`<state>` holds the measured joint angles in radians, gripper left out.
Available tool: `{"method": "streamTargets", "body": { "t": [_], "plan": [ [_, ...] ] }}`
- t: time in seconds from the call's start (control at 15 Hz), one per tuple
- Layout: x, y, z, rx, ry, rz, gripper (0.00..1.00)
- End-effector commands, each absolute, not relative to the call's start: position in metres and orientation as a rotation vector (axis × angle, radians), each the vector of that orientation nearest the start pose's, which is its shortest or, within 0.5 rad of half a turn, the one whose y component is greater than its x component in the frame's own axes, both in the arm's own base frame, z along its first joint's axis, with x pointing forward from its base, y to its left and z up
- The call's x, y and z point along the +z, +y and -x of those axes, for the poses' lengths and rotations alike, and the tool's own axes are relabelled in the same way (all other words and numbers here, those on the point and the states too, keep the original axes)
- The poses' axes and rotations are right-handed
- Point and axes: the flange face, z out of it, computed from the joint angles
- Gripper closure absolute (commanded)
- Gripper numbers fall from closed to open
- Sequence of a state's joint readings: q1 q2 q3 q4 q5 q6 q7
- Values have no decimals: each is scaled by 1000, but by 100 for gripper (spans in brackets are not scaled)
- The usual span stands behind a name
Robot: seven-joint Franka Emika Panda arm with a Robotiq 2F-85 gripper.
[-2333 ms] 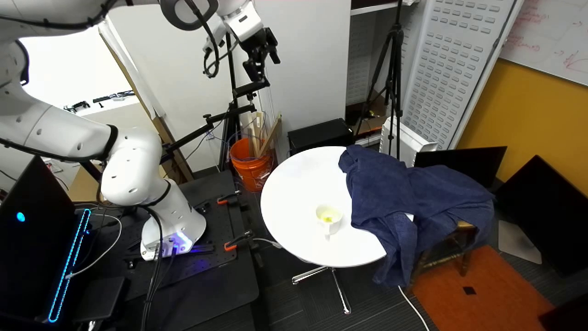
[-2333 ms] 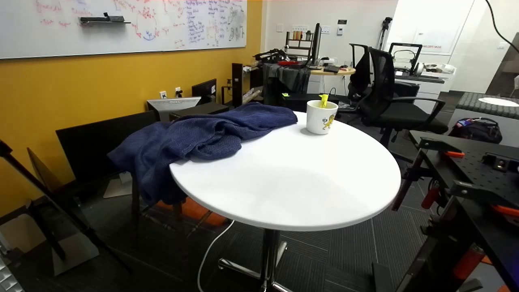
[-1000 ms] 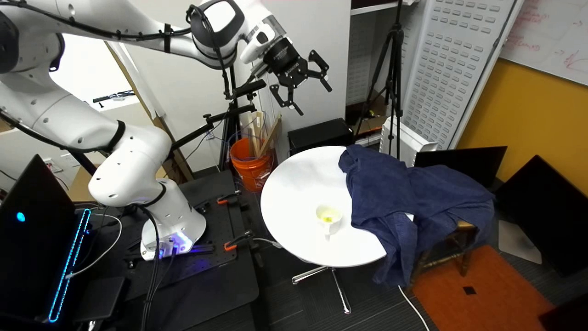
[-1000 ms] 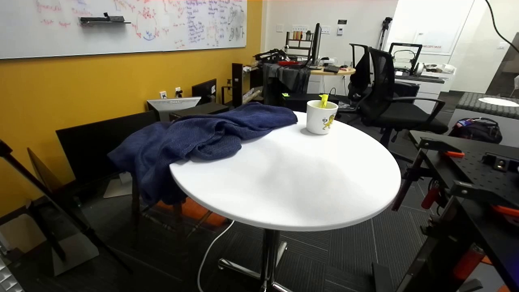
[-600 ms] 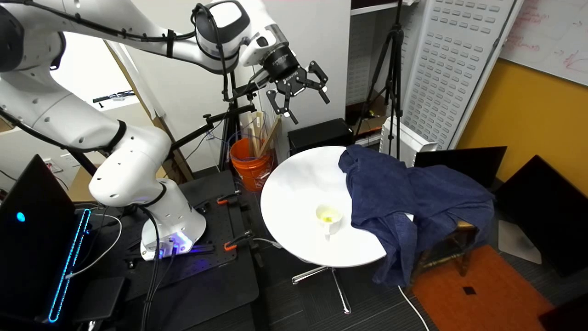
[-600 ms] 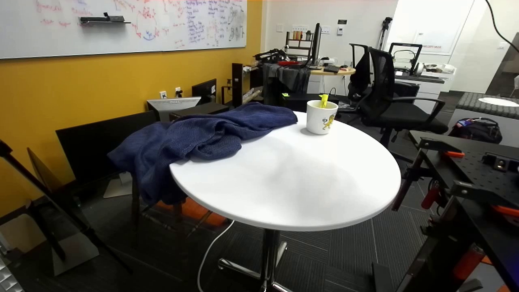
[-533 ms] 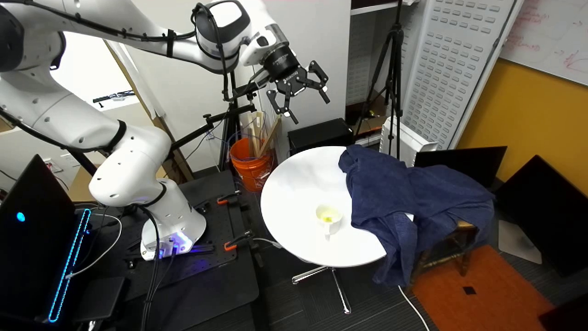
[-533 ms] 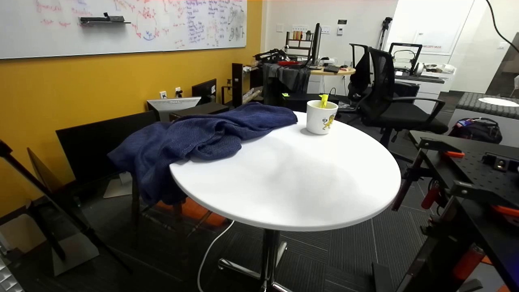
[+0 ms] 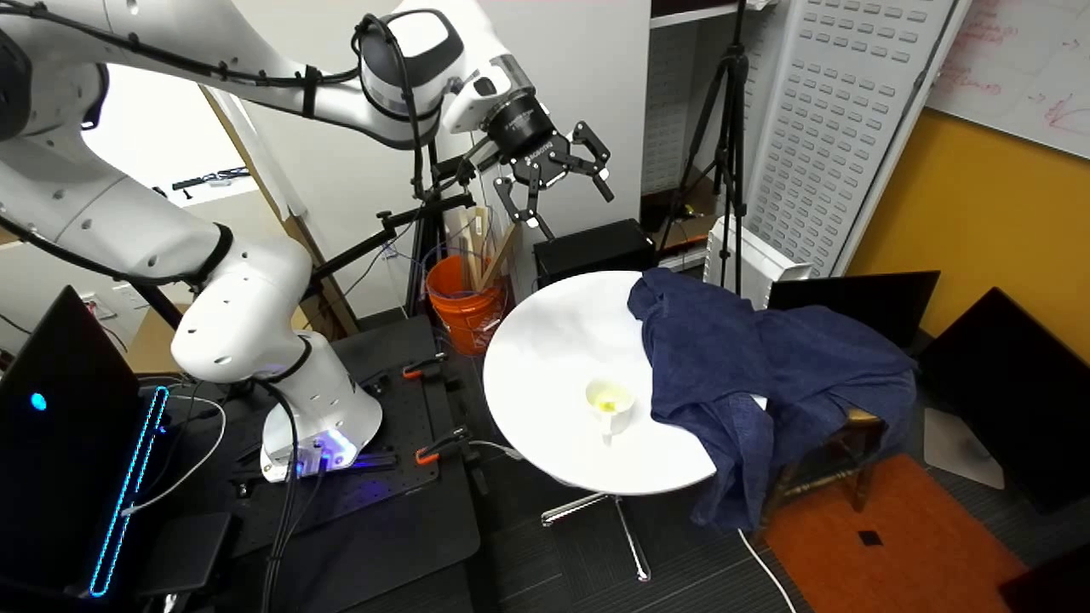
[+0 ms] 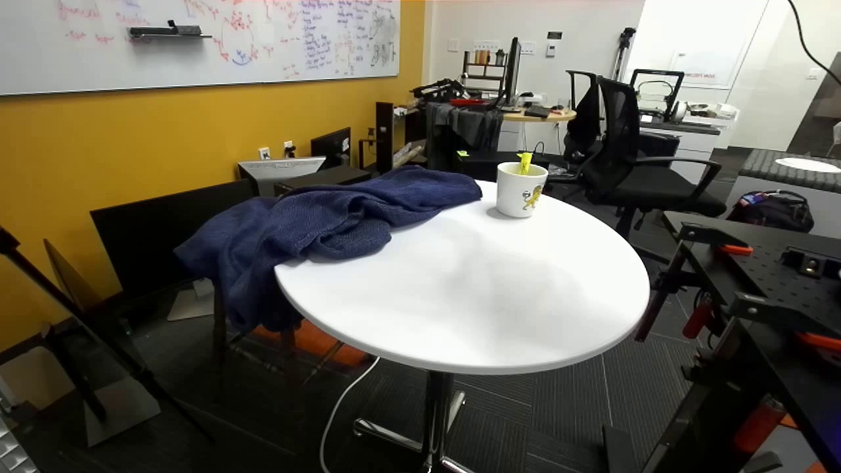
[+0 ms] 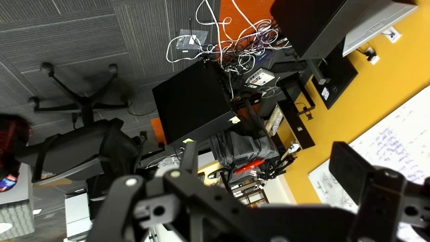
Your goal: Pick up the marker from the cup and put it on the table
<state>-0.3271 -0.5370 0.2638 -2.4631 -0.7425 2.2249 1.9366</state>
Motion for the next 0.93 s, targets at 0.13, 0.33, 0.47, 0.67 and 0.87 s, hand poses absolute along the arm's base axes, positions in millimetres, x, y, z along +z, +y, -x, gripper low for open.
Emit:
{"method": "streamTargets", "body": {
  "t": [0.13,0.33,0.47,0.67,0.87],
  "plan": [
    [480,-37,-420,-1307,2350,2142,0],
    [456,-38,-427,-1306,2376,2118,0],
    [442,-40,-432,-1324,2387,2102,0],
    [422,-45,-440,-1337,2394,2080,0],
    [403,-51,-447,-1297,2400,2082,0]
  ]
}}
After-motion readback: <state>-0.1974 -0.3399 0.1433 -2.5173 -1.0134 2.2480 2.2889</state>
